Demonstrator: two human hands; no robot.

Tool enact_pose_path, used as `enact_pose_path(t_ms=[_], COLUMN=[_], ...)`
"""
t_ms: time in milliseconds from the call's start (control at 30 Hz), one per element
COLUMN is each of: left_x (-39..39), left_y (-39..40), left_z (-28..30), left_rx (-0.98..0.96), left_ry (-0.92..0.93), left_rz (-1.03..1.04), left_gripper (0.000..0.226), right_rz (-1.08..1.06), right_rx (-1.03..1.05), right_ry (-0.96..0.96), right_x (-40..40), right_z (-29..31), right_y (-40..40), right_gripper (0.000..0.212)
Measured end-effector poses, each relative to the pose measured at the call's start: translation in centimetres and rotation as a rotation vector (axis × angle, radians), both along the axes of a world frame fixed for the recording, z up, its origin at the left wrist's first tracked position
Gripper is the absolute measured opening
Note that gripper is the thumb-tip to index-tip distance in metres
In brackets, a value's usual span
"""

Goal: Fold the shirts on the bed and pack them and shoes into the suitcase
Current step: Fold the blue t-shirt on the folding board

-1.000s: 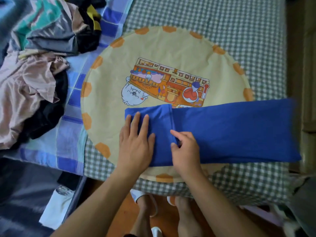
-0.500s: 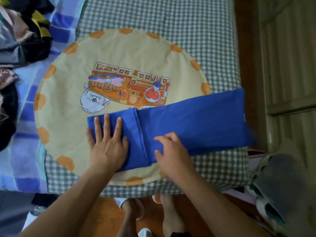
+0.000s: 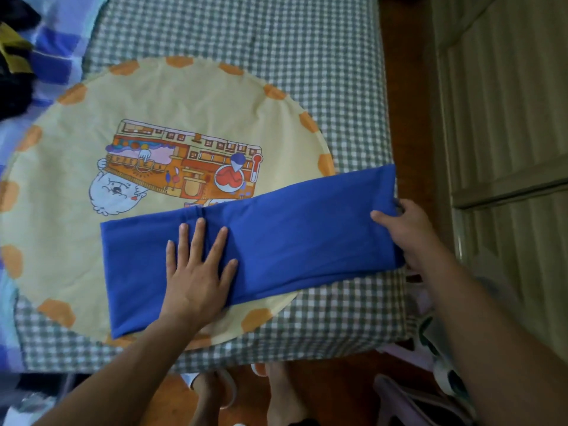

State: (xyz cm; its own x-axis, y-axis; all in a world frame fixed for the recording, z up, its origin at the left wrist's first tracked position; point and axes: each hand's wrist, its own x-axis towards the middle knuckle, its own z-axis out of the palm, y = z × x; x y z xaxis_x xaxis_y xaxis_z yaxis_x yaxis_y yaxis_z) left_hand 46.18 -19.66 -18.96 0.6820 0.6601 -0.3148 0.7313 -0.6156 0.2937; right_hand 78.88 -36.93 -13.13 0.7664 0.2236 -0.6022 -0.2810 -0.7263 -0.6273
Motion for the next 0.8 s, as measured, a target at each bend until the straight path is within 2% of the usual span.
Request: enact_pose_path(t_ms=[33,100,200,333,400,467,500,567,667,733,800], left_x=[0.0,-0.5,-2.6,-6.1,-7.8,-8.7,-8.9,-9.1,-9.4,-9.8,-10.0], left_y=[0.4,1.1,2.4,3.5,3.6,3.5,3.4,3.2,3.0,2.9,3.3], left_z=[0.8,3.0,5.8,6.4,5.8,5.5,5.5,5.5,5.2,4.9,4.5], left_rx=[-0.075,-0.172,-0.112,-0.093,-0.112,-0.177,-0.203,-0.233,-0.272,-0.286,-0.304], left_ry=[-0.094,-0.327,-0.502,-0.439,-0.354,-0.279,-0.261,-0.260,-0.307,-0.304,-0.304], left_rz=[0.066,0.269,0.549,0.731,0.748,0.758,0.764,0.800,0.890,0.907,0.927], left_gripper=[0.063,0.053,0.050,0.053,0.055,0.057,0.058,0.060,0.065,0.067,0.065], right_rz=[-0.037,0.021,0.232,0.567,0.726,0.836,0.865,0.854,0.875,1.007,1.166], right_rx=[0.081,0.179,0.221,0.097,0.010,-0.100,-0.117,-0.076,-0.027,-0.060,-0.112], right_ry=[0.077,0.134,0.080,-0.054,-0.124,-0.094,-0.089,-0.219,-0.662,-0.878,-0.908], right_x=[0.1,-0.3,-2.7,-8.9,-12.7,-16.2,-17.5,-18.7,-17.9,-17.1,-16.6], right_z=[0.8,3.2,7.1,9.5,7.6,5.1,3.8,2.2,0.6,-0.6,-1.7], right_y=[0.1,0.9,3.3,7.9,10.1,11.4,11.5,11.4,10.7,10.8,11.7], right_gripper=[0.037,0.034,0.045,0.046,0.050,0.069,0.070,0.053,0.036,0.044,0.058])
